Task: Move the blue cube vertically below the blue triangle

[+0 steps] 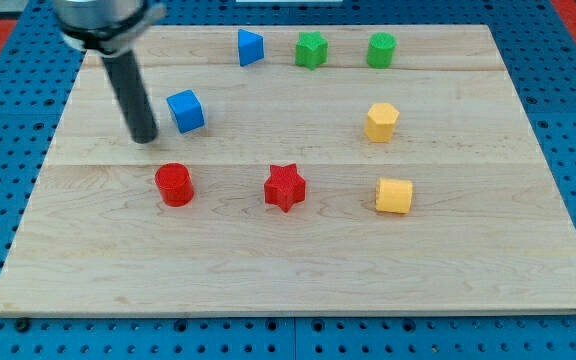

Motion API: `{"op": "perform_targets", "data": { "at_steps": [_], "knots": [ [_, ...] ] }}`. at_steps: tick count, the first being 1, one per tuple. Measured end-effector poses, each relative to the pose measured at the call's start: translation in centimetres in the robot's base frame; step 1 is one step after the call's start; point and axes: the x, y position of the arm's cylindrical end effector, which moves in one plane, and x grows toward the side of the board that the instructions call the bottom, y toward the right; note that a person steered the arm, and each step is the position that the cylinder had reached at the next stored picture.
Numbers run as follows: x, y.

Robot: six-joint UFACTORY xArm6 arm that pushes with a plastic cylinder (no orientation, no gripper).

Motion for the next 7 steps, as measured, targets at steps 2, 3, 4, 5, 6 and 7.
{"op": "perform_targets", "data": {
  "at_steps": [2,3,4,5,6,7],
  "knots": [
    [-5.0,2.7],
    [-4.5,0.8],
    [-2.1,2.8],
    [-1.7,5.9],
    [-2.3,6.4],
    [-6.1,5.6]
  ]
}}
